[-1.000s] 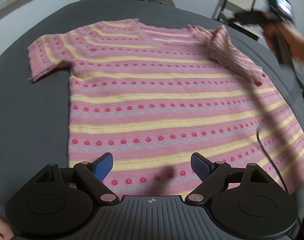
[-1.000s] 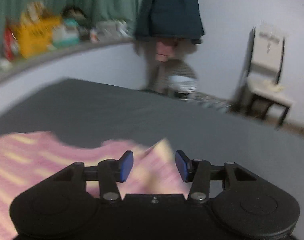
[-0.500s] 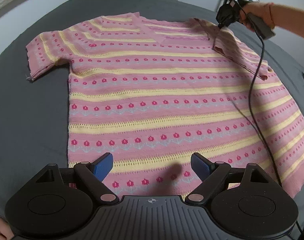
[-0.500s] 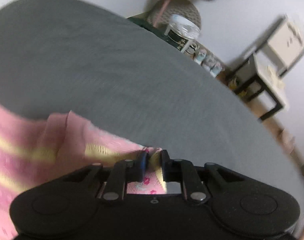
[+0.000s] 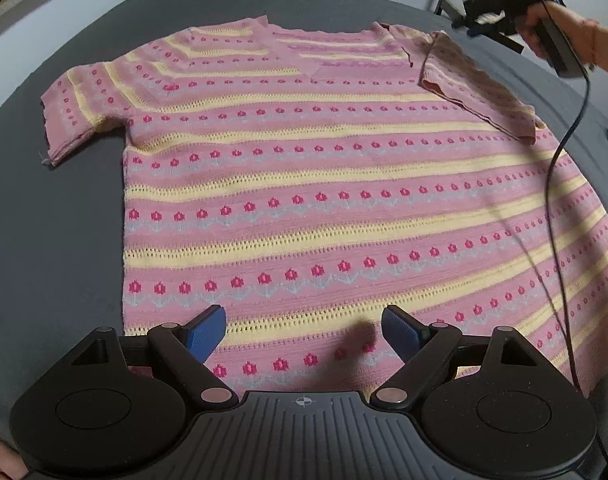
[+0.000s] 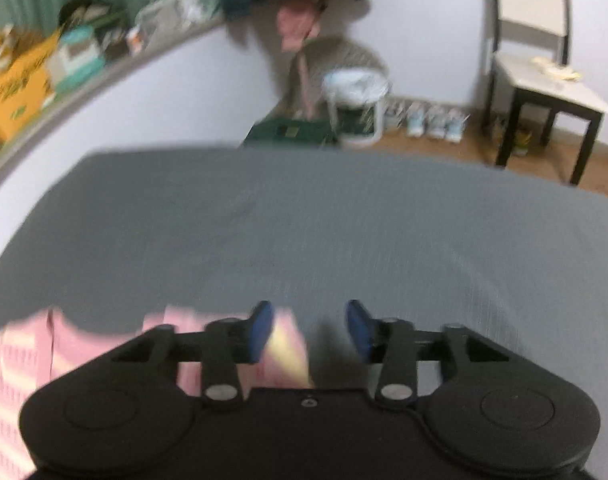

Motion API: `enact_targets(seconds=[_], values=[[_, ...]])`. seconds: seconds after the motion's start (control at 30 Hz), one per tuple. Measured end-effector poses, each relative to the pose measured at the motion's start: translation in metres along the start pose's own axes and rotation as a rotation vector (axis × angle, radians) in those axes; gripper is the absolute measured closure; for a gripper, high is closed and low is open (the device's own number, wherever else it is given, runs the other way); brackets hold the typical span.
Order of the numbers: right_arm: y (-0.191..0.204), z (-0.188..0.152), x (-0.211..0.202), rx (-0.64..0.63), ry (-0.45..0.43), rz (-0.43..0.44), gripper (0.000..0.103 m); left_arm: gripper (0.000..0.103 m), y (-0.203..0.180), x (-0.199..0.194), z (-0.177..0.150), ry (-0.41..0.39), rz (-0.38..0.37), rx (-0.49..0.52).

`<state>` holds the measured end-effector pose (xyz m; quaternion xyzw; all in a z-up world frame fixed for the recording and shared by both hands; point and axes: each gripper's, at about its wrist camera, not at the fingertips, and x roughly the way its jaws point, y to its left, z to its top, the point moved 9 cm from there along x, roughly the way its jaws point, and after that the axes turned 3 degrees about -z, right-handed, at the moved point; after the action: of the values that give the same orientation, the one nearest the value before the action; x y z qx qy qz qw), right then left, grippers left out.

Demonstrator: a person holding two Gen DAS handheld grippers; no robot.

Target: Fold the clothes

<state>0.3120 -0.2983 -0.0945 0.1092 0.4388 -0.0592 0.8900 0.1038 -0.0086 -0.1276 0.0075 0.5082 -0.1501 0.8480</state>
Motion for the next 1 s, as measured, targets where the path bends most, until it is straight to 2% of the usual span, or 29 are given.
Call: enact_targets(seconds=[0.1, 0.17, 0.2, 0.27, 0.4, 0.5, 0.53, 0.57, 0.63, 0.73, 0.77, 0.9, 0.97, 1.0], values=[[0.014, -0.017, 0.007, -0.018, 0.039, 0.027, 0.079, 0.017, -0.001, -0.003, 0.002, -0.013, 0.003, 0.007], [0.022, -0.028, 0.021, -0.031, 0.045, -0.002, 0.078, 0.017, 0.002, -0.005, 0.004, -0.034, 0.007, 0.003], [0.023, -0.029, 0.027, -0.037, 0.029, -0.031, 0.076, 0.017, 0.004, -0.006, 0.006, -0.051, 0.009, -0.007], [0.029, -0.031, 0.031, -0.043, -0.033, -0.068, 0.063, 0.017, 0.013, -0.009, 0.012, -0.09, 0.019, -0.036], [0.028, -0.035, 0.02, 0.013, -0.101, -0.08, 0.06, 0.017, 0.048, -0.021, 0.027, -0.205, 0.062, -0.181], [0.023, -0.051, -0.02, 0.053, -0.234, 0.019, 0.054, 0.017, 0.083, -0.034, 0.04, -0.315, 0.102, -0.318], [0.022, -0.061, -0.039, 0.049, -0.279, 0.069, 0.046, 0.017, 0.095, -0.038, 0.043, -0.353, 0.117, -0.362], [0.021, -0.075, -0.056, 0.047, -0.308, 0.119, 0.039, 0.017, 0.105, -0.04, 0.048, -0.376, 0.114, -0.389], [0.021, -0.107, -0.087, 0.057, -0.316, 0.232, 0.036, 0.017, 0.124, -0.044, 0.056, -0.423, 0.109, -0.442], [0.023, -0.156, -0.128, 0.095, -0.325, 0.389, 0.035, 0.017, 0.144, -0.047, 0.078, -0.437, 0.047, -0.47], [0.023, -0.168, -0.136, 0.109, -0.33, 0.415, 0.034, 0.017, 0.15, -0.05, 0.088, -0.437, 0.028, -0.485], [0.034, -0.205, -0.154, 0.11, -0.313, 0.497, 0.032, 0.017, 0.168, -0.06, 0.133, -0.307, 0.082, -0.492], [0.048, -0.22, -0.155, 0.06, -0.277, 0.52, 0.032, 0.017, 0.171, -0.063, 0.139, -0.252, 0.188, -0.479], [0.055, -0.225, -0.154, 0.04, -0.259, 0.54, 0.032, 0.017, 0.17, -0.06, 0.138, -0.206, 0.262, -0.439]])
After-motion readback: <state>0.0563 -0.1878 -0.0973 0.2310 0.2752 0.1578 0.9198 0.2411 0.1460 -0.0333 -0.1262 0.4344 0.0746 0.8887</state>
